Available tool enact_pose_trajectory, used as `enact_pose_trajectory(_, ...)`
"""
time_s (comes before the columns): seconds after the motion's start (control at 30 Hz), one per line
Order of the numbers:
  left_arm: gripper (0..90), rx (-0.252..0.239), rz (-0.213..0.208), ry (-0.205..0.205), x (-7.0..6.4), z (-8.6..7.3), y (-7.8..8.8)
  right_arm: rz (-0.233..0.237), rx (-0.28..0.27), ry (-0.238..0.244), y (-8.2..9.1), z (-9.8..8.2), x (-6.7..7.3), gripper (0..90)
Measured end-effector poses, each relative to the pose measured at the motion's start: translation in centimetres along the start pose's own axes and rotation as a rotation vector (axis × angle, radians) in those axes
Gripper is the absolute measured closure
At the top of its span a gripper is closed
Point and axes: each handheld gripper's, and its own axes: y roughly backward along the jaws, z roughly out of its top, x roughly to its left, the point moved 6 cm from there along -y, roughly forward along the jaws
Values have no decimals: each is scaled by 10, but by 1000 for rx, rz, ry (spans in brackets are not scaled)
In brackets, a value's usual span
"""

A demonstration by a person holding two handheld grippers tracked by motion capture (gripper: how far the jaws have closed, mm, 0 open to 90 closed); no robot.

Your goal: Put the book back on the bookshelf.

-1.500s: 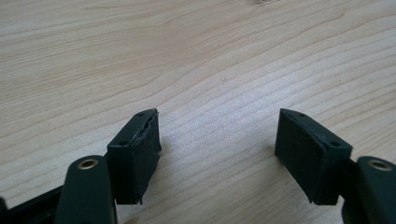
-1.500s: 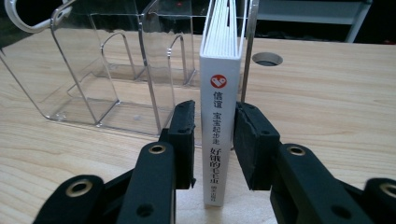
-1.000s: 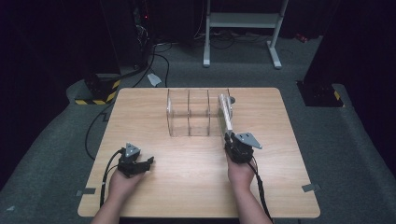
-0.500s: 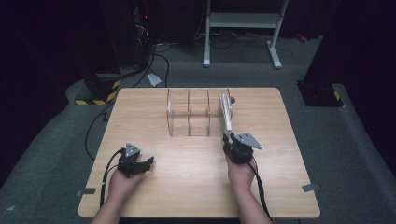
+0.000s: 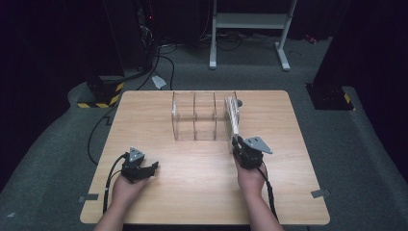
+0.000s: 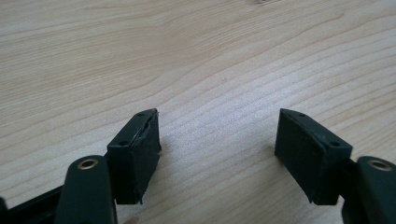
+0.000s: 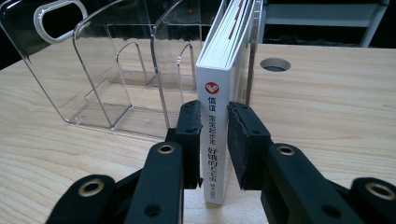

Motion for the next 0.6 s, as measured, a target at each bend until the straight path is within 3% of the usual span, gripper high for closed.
enact_pose_trajectory(0.6, 308, 0, 0, 0, 0, 0, 0, -7, -10, -65, -7, 3, 1, 739)
